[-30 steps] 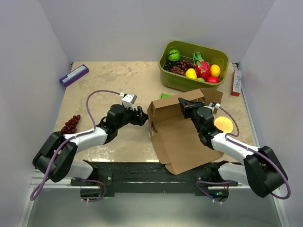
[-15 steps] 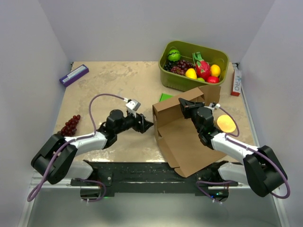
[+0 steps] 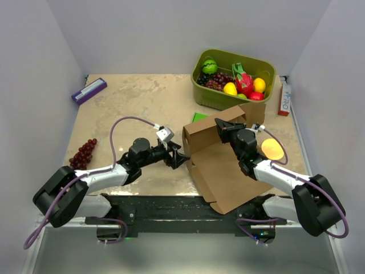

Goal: Fold the paper box

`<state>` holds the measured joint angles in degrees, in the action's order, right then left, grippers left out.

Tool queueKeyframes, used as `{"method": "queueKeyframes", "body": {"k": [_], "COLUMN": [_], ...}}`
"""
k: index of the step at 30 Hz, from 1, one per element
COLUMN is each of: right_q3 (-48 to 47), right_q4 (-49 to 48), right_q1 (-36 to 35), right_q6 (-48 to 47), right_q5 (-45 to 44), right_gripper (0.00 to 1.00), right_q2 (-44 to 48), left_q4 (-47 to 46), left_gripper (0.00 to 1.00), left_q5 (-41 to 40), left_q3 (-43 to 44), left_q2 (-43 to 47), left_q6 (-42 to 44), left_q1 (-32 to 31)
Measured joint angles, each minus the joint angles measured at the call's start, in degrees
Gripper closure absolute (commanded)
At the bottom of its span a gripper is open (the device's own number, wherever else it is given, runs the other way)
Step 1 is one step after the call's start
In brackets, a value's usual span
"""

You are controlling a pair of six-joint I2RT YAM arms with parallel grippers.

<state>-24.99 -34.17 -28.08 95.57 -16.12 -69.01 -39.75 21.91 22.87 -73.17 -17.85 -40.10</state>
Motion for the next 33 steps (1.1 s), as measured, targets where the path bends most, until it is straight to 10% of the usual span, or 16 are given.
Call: {"method": "queueKeyframes", "body": {"k": [33], "right_q3": [0.1], "right_q4": [0.0], "right_q1": [0.4], "right_q6": [0.2], "right_q5": [-2.0], "right_gripper": [1.0], "right_q2": [0.0], "left_q4": [-8.7], "left_gripper": [0.45], "left_q5": [-17.2], "left_q3": [4.6], "left_q2": [-7.5], "left_q6": [1.0], "left_q1": [-2.3]}}
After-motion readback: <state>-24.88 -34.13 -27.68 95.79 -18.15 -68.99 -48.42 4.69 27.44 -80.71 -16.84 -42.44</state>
